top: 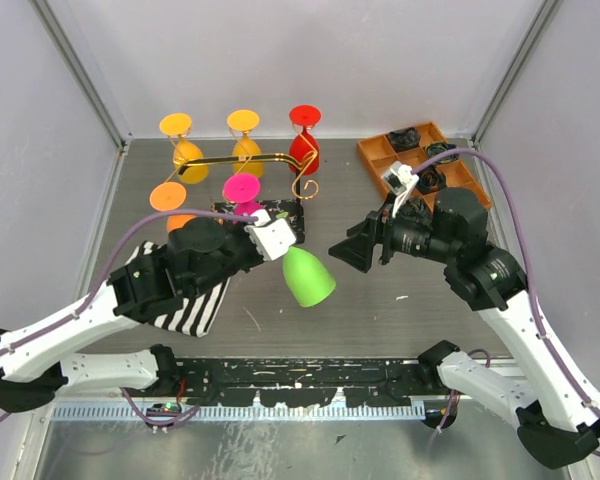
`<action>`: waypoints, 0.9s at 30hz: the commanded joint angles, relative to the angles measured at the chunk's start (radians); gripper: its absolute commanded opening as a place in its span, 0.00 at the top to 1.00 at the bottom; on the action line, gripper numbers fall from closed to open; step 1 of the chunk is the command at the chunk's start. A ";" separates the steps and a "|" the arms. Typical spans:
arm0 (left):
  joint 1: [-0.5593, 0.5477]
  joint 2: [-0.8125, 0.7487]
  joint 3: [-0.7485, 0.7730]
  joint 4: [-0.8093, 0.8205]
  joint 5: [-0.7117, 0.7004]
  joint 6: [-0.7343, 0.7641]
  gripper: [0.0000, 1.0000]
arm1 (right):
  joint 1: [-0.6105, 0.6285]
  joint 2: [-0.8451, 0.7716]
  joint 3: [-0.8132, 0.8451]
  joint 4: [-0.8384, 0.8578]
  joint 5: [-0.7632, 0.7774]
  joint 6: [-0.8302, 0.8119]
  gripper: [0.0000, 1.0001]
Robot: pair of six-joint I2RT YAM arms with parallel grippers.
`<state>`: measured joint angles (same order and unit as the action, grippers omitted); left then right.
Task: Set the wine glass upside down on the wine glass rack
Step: Turn the wine glass upside down at the wine rack.
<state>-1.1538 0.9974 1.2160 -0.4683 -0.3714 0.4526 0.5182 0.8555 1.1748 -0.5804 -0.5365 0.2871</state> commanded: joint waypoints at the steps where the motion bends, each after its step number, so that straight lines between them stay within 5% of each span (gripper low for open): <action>1: 0.001 0.043 0.063 0.053 0.058 0.049 1.00 | 0.005 0.038 0.030 0.119 -0.084 0.015 0.23; 27: -0.003 0.085 0.048 0.124 0.123 0.081 1.00 | 0.171 0.183 -0.031 0.268 0.102 0.047 0.38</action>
<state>-1.1538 1.0950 1.2716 -0.4000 -0.2668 0.5255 0.6811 1.0298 1.1439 -0.3908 -0.4595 0.3500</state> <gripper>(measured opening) 0.016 0.660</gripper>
